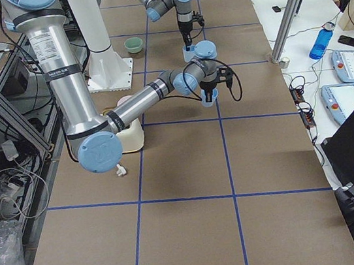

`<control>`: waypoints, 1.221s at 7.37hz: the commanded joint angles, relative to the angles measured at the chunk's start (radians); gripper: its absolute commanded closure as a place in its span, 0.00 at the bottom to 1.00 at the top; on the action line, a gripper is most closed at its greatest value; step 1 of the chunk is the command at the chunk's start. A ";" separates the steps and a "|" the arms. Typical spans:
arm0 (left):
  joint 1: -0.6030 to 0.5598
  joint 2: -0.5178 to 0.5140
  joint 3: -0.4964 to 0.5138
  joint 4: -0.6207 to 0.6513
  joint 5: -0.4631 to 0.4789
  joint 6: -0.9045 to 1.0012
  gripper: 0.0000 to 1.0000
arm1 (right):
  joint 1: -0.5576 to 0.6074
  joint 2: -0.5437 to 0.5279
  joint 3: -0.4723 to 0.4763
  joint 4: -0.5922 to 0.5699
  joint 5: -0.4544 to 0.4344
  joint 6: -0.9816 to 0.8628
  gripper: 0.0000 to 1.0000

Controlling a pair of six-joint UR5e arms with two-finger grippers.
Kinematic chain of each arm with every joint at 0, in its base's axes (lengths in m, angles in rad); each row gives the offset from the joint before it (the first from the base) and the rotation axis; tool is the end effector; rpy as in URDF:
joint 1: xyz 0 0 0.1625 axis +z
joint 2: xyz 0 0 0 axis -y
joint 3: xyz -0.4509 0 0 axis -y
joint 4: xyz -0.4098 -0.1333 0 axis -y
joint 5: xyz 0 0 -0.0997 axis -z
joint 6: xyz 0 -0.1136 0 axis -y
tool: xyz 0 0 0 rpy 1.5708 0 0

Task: Stack blue cups with both arms
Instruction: 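Carry the left cup to the table center while the right gripper lifts its cup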

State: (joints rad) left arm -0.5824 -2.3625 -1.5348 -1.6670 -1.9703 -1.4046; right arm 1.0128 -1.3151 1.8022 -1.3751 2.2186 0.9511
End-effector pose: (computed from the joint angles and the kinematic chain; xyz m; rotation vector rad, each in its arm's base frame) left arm 0.5886 -0.4944 0.1922 -0.0418 0.9199 -0.2163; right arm -0.2684 -0.5523 0.4143 0.0535 -0.9031 0.1449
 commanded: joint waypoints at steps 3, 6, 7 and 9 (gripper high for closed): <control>0.038 -0.012 0.021 -0.005 0.016 -0.002 1.00 | 0.010 0.033 -0.009 -0.019 -0.002 -0.009 1.00; 0.059 -0.012 0.038 -0.031 0.038 0.001 1.00 | 0.013 0.042 -0.015 -0.018 -0.002 -0.009 1.00; 0.059 -0.011 0.042 -0.040 0.038 0.001 1.00 | 0.015 0.042 -0.015 -0.018 -0.002 -0.009 1.00; 0.061 -0.006 0.042 -0.066 0.045 0.006 1.00 | 0.018 0.048 -0.015 -0.019 -0.002 -0.009 1.00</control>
State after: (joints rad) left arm -0.5225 -2.3720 -1.4930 -1.7124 -1.9305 -1.4025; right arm 1.0289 -1.2704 1.7872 -1.3932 2.2166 0.9419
